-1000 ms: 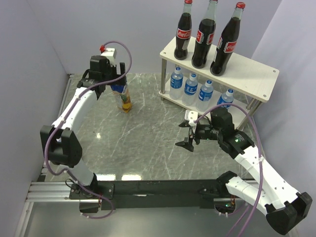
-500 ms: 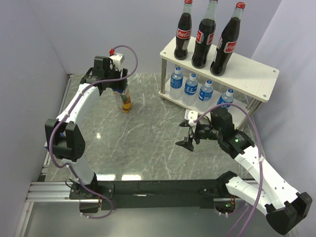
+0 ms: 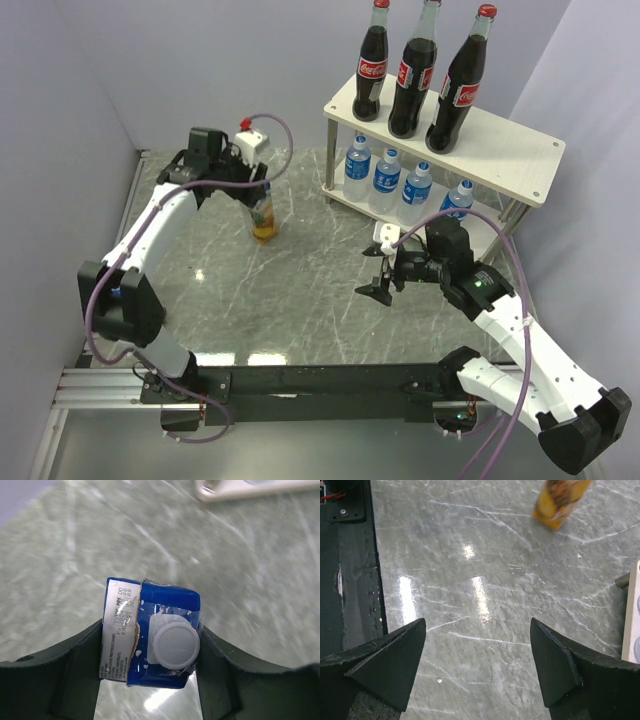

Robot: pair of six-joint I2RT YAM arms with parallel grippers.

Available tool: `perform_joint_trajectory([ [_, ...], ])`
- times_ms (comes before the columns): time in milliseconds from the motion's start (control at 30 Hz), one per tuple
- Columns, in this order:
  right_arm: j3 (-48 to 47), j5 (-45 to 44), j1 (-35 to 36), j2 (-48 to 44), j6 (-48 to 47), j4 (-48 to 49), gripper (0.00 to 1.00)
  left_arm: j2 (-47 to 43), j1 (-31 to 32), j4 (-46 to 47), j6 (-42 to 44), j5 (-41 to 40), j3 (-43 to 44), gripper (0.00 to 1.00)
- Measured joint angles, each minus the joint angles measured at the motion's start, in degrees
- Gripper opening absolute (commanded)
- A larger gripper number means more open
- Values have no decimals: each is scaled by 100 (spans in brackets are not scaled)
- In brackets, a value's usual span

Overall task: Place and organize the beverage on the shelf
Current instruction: Pick up the drink from the center of the board.

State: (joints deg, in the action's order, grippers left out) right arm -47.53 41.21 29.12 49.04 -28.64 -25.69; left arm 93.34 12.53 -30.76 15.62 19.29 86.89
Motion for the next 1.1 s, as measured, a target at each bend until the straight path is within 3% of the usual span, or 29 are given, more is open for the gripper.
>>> perform_joint_trajectory([
  [200,334,122,-2,4,15,487,92,-726,807,-671,116,450,-518,18],
  [500,1209,96,0,44,579,1919,99,-890,2371,-981,-33,1091,-527,16],
  [767,1576,262,0,-13,1222,2999,100,-992,2699,-1003,-136,1185,-426,17],
  [1100,1550,793,-11,282,1167,3279,100,-999,3032,-1093,-291,1239,232,18],
])
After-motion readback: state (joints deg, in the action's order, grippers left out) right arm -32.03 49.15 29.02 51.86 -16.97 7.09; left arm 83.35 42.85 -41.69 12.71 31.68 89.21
